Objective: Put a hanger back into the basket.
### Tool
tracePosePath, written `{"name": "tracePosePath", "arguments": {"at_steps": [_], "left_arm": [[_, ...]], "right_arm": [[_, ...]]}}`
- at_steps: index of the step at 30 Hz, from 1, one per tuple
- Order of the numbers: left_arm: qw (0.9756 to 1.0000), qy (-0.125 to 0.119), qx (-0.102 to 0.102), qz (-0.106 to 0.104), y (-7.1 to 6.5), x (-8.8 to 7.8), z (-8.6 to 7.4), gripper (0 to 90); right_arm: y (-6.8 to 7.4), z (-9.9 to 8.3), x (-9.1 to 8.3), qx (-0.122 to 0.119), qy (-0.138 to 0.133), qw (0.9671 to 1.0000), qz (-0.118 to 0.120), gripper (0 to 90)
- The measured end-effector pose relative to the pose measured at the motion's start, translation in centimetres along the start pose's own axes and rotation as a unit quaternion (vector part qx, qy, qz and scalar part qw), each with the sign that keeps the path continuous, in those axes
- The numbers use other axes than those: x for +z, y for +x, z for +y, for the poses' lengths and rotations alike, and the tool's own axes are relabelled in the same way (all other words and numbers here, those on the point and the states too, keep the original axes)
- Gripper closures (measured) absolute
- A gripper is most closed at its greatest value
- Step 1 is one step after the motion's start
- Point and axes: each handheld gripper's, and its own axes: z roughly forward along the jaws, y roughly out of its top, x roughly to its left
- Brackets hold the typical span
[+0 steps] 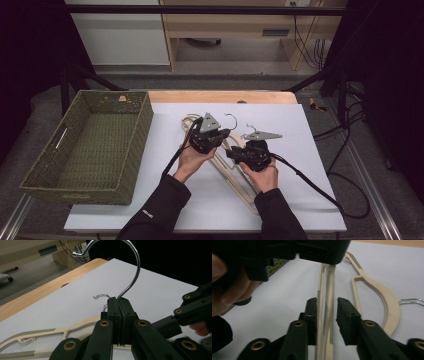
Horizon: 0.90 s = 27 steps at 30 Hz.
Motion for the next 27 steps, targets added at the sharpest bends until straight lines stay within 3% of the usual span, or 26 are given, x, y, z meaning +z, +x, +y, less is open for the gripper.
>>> {"name": "tracePosePath", "arguments": {"at_steps": [3,6,8,12,14,16,17,18,23,25,27], "left_arm": [[1.0,-0.001,0.0,0.0,0.0,-0.2,0.0,88.3],[0.9999,-0.01,-0.004,0.001,0.1,-0.6,0.0,85.1],[0.9999,-0.012,-0.004,-0.001,0.2,-1.2,0.2,77.2],[0.9998,-0.012,-0.008,-0.017,0.5,-2.5,0.3,52.1],[0.9998,-0.016,-0.007,-0.006,0.9,-4.5,0.3,44.4],[0.9998,-0.018,-0.005,-0.005,1.0,-5.0,0.2,42.3],[0.9997,-0.019,-0.012,-0.002,1.3,-6.3,0.2,42.3],[0.9997,-0.021,-0.011,-0.001,1.4,-7.1,0.1,35.6],[0.9998,0.009,-0.015,0.005,1.5,-10.5,-1.2,14.1],[0.9997,0.018,-0.014,0.004,1.2,-11.6,-1.9,8.5],[0.9996,0.019,-0.021,-0.006,1.0,-12.6,-2.6,9.4]], "right_arm": [[-0.3,0.0,0.4,0.008,0.006,0.9999,0.008,83.9],[-0.2,0.0,0.5,0.026,0.009,0.9995,0.016,86.1],[-0.2,0.1,0.4,0.036,0.011,0.9991,0.017,86.5],[-0.1,0.0,0.3,0.041,0.011,0.9989,0.02,86.7],[0.1,0.0,-0.1,0.033,0.007,0.9991,0.026,86.9],[0.1,0.1,-0.5,0.03,0.006,0.9991,0.029,86.9],[0.1,0.1,-0.5,0.03,0.006,0.9991,0.029,86.9],[0.2,0.3,-1.3,0.021,0.001,0.9992,0.035,86.9],[0.3,0.6,-3.1,-0.011,-0.003,0.9984,0.055,86.9],[0.5,0.6,-3.7,-0.022,-0.001,0.9976,0.066,86.9],[0.7,0.4,-4.3,-0.035,0.006,0.9962,0.079,86.9]]}}
